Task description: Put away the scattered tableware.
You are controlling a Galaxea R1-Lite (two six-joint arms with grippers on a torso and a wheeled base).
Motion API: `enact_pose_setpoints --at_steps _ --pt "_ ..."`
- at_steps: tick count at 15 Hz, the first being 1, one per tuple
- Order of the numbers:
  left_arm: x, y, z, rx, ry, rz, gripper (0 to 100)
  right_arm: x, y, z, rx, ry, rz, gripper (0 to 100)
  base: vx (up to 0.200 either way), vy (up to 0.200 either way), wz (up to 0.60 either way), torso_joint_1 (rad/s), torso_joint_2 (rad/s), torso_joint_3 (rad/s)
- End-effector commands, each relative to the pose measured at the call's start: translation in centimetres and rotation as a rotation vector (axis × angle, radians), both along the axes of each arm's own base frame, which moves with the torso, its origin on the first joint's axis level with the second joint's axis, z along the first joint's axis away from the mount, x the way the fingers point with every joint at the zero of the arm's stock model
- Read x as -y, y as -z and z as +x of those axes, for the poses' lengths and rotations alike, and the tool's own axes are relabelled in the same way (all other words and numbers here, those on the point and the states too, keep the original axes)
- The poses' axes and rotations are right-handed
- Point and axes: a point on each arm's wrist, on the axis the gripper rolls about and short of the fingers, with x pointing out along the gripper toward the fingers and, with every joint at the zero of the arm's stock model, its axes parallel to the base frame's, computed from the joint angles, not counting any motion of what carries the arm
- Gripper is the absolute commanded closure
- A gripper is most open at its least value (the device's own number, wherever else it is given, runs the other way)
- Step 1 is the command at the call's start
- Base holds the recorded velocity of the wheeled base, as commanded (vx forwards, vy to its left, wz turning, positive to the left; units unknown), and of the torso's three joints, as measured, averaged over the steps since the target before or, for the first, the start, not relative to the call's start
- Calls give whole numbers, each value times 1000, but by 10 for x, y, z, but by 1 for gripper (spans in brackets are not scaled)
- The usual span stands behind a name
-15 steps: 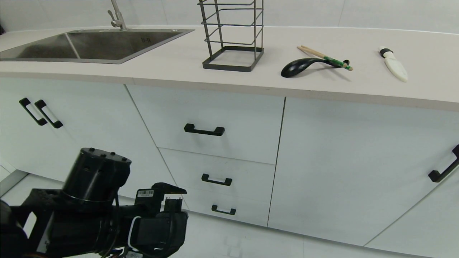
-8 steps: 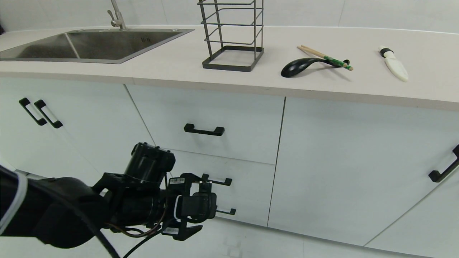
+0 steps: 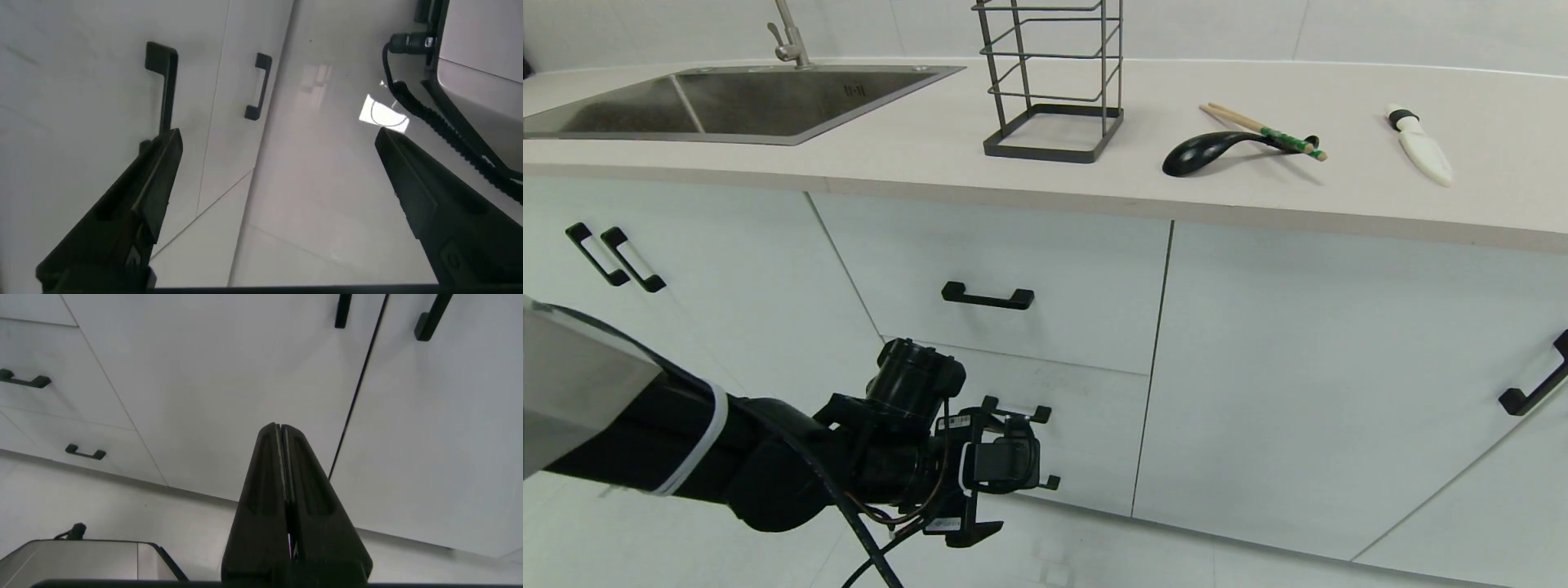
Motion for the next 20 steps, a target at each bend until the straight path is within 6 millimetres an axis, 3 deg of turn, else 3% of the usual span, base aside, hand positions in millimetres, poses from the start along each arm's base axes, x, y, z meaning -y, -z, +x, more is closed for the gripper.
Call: enact_pose_setpoints --at_steps 1,7,13,20 --pt "2 6 5 -14 -2 5 0 0 0 0 -1 0 -1 100 0 0 0 0 0 0" --pt "8 22 42 23 -22 -5 0 0 0 0 -1 0 -1 100 0 0 0 0 0 0" --pt "10 33 50 32 -27 -12 0 0 0 0 -1 0 -1 100 0 0 0 0 0 0" --pt "-5 35 60 44 -68 -21 0 0 0 0 -1 0 -1 100 0 0 0 0 0 0"
